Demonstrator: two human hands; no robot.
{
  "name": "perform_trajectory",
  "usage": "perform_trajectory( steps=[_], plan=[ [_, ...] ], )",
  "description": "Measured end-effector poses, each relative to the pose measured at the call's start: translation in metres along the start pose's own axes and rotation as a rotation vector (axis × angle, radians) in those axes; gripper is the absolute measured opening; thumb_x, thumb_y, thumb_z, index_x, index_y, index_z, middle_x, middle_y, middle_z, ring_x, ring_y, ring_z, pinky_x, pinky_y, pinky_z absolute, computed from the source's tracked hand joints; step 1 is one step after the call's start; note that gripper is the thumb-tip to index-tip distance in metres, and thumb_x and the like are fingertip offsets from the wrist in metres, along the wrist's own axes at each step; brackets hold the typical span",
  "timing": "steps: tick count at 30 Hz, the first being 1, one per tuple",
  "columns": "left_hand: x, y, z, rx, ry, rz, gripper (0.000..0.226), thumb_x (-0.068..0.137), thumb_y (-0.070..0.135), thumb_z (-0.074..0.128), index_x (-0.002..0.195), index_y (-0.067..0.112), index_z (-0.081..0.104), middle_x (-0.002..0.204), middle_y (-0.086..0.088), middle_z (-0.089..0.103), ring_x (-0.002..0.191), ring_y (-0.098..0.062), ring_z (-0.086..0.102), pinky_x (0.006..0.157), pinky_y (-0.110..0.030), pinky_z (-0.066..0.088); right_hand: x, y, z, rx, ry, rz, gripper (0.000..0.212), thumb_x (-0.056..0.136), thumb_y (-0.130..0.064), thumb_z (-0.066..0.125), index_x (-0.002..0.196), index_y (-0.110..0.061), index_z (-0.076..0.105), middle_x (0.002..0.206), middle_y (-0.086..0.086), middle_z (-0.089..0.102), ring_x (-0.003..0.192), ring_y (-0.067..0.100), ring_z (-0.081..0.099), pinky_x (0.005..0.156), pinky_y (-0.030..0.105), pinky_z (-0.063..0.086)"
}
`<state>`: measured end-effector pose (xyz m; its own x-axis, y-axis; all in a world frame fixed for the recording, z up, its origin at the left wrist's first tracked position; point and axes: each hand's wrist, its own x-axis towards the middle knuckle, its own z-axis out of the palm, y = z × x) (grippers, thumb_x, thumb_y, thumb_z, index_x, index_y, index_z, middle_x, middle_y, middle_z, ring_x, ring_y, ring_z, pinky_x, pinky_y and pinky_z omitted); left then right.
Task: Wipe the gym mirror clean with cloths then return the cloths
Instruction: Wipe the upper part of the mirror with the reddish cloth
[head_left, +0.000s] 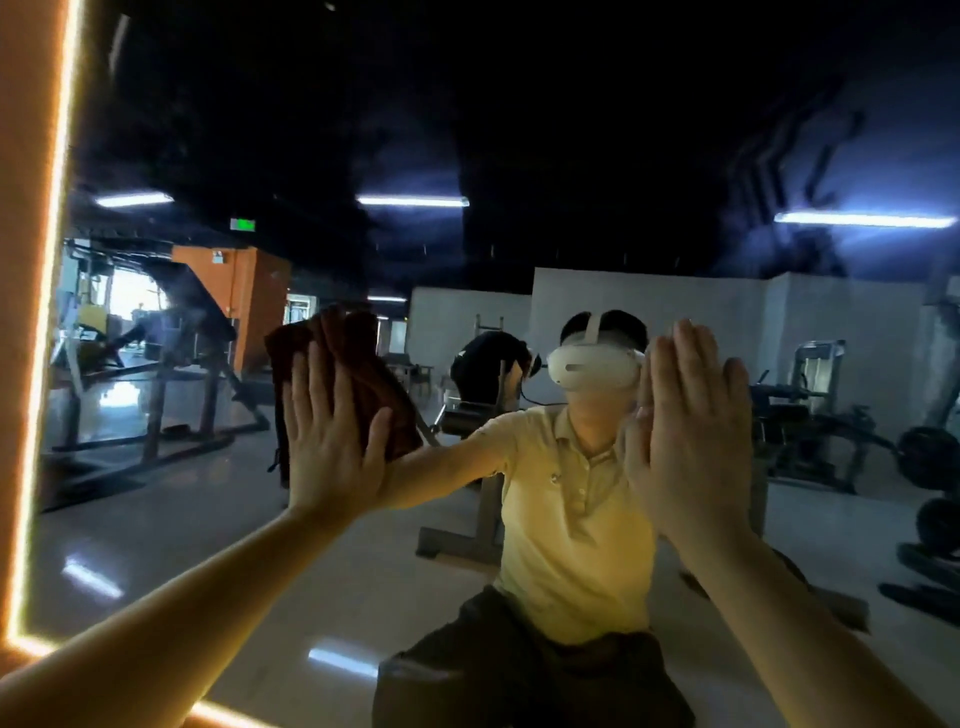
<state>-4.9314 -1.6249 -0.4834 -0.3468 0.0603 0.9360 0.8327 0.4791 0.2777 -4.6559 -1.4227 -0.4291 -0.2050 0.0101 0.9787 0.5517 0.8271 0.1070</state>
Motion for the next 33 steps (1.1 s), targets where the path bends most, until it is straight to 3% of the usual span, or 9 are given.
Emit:
perform_trajectory(
  steps=[2,9,15,19,23,25,27,30,33],
  plan=[
    [-0.011,0.023,0.007,-0.054,0.022,-0.037,0.079,0.106,0.055,0.021,0.167,0.006,0.011,0.175,-0.017,0.000,0.162,-0.033,-0.005,0.129,-0.059,0.006,-0.003,-0.005,0.006,-0.031,0.005,0.010,0.065,0.104,-0.030,0.027,0.161,0.001,0.027,0.171,0.020,0.017,0.161,0.033,0.010,0.128,0.060,0.013],
    [-0.067,0.107,0.043,-0.140,-0.033,0.425,0.067,0.110,0.047,0.027,0.168,0.014,0.017,0.176,-0.015,0.003,0.162,-0.035,0.002,0.131,-0.056,0.005,-0.017,-0.022,0.013,-0.049,0.011,0.047,0.063,0.104,-0.025,0.034,0.163,-0.004,0.025,0.173,0.014,0.015,0.161,0.028,0.008,0.131,0.048,0.002],
    [-0.110,0.174,0.071,-0.099,-0.129,0.687,0.066,0.113,0.046,0.024,0.169,0.015,0.010,0.175,-0.016,-0.001,0.162,-0.038,0.000,0.131,-0.053,-0.003,-0.039,0.032,-0.022,-0.021,-0.126,-0.221,0.057,0.112,-0.033,0.021,0.157,-0.003,0.038,0.168,0.013,0.031,0.158,0.026,0.023,0.129,0.050,0.019],
    [-0.090,0.127,0.060,0.021,-0.201,0.957,0.068,0.110,0.057,0.025,0.169,0.027,0.010,0.176,-0.010,0.004,0.162,-0.032,0.005,0.131,-0.049,-0.006,-0.037,0.058,-0.033,-0.073,-0.129,-0.275,0.056,0.110,-0.030,0.022,0.156,-0.003,0.041,0.165,0.014,0.036,0.155,0.029,0.031,0.126,0.055,0.027],
    [-0.030,0.052,0.021,0.135,-0.129,0.644,0.081,0.102,0.073,0.025,0.164,0.021,0.030,0.152,-0.020,0.036,0.136,-0.045,0.038,0.123,-0.060,0.019,-0.034,0.066,-0.023,-0.051,-0.083,-0.269,0.060,0.097,-0.007,0.061,0.155,-0.005,0.043,0.166,0.012,0.037,0.154,0.029,0.032,0.122,0.056,0.031],
    [0.003,0.056,0.005,0.132,-0.074,0.417,0.084,0.101,0.072,0.027,0.161,0.012,0.032,0.155,-0.026,0.032,0.140,-0.048,0.032,0.118,-0.066,0.025,-0.035,0.064,-0.020,-0.014,-0.083,-0.251,0.062,0.096,-0.004,0.061,0.155,-0.006,0.042,0.167,0.012,0.034,0.156,0.029,0.029,0.122,0.057,0.030],
    [0.020,0.095,0.005,0.055,-0.023,0.293,0.087,0.101,0.065,0.033,0.163,0.005,0.025,0.168,-0.028,0.017,0.155,-0.047,0.016,0.128,-0.060,0.011,-0.037,0.066,-0.022,0.016,-0.100,-0.286,0.058,0.098,-0.006,0.050,0.156,-0.006,0.042,0.167,0.012,0.033,0.157,0.029,0.027,0.122,0.059,0.030],
    [0.003,0.175,0.026,-0.034,0.004,0.247,0.087,0.104,0.062,0.031,0.167,0.005,0.009,0.174,-0.023,-0.004,0.161,-0.041,-0.005,0.131,-0.055,0.000,-0.031,0.084,-0.034,0.077,-0.065,-0.284,0.056,0.100,-0.010,0.046,0.155,-0.007,0.041,0.164,0.012,0.037,0.151,0.029,0.035,0.121,0.057,0.033],
    [-0.042,0.245,0.051,-0.097,-0.011,0.361,0.082,0.108,0.057,0.032,0.168,0.009,0.004,0.174,-0.019,-0.008,0.161,-0.038,-0.009,0.131,-0.053,-0.003,-0.014,0.115,-0.053,0.041,0.081,-0.114,0.051,0.102,-0.012,0.040,0.153,-0.006,0.041,0.162,0.013,0.038,0.149,0.029,0.034,0.123,0.055,0.030]
  ],
)
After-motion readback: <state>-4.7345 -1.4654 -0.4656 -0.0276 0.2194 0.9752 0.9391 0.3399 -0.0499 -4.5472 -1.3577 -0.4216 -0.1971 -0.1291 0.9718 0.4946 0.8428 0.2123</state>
